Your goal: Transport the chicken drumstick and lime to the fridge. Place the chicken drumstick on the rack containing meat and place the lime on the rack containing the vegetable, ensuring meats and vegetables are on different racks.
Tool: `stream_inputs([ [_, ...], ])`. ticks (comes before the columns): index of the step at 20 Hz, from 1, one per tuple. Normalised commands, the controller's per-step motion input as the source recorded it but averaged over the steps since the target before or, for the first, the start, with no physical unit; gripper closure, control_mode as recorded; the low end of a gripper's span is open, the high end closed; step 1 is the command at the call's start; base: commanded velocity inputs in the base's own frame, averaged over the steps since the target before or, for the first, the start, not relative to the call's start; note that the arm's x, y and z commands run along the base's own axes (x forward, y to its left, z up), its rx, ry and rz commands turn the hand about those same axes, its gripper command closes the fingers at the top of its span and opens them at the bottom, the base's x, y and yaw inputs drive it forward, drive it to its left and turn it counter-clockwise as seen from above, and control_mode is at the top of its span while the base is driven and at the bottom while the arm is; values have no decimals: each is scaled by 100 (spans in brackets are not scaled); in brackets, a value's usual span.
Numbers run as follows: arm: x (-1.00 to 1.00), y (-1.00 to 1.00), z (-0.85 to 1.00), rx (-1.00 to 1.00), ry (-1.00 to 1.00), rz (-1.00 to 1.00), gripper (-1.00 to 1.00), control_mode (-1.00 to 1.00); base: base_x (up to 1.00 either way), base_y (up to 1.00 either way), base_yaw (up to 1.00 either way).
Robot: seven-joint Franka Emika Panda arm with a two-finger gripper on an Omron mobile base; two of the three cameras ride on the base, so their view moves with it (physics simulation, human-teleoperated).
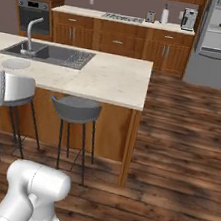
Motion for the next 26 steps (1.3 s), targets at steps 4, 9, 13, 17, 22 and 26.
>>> stream_inputs([
  [4,0,0,0,0,0,0,-100,100,-44,100,0],
  [9,0,0,0,0,0,0,-100,100,-35,100,0],
  [13,0,0,0,0,0,0,-100,100,-23,100,0],
  [17,0,0,0,0,0,0,-100,100,5,100,0],
  [22,0,0,0,0,0,0,-100,100,13,100,0],
  [26,0,0,0,0,0,0,-100,100,58,100,-2],
])
